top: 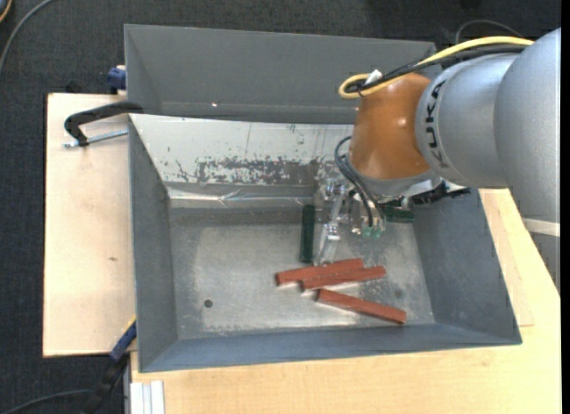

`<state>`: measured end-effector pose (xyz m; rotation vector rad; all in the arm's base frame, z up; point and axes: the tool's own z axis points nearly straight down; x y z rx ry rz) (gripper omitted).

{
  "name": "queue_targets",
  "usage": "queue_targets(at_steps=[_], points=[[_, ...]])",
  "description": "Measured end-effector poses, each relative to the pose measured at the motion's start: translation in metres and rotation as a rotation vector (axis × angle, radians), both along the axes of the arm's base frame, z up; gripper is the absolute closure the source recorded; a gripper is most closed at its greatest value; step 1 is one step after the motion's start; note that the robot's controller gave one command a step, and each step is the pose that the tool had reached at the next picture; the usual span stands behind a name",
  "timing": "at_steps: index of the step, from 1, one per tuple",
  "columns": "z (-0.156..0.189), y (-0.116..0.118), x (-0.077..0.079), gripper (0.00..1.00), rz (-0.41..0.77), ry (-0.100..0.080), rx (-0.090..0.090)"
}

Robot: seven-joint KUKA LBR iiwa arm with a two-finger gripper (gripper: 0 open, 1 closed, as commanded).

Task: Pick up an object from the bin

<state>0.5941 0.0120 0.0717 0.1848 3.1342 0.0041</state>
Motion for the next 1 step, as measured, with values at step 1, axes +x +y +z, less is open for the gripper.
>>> queue_targets(at_steps=[1], points=[[-0.0004, 0.0522, -0.0535, 0.0, 0.176, 0.0, 0.0]])
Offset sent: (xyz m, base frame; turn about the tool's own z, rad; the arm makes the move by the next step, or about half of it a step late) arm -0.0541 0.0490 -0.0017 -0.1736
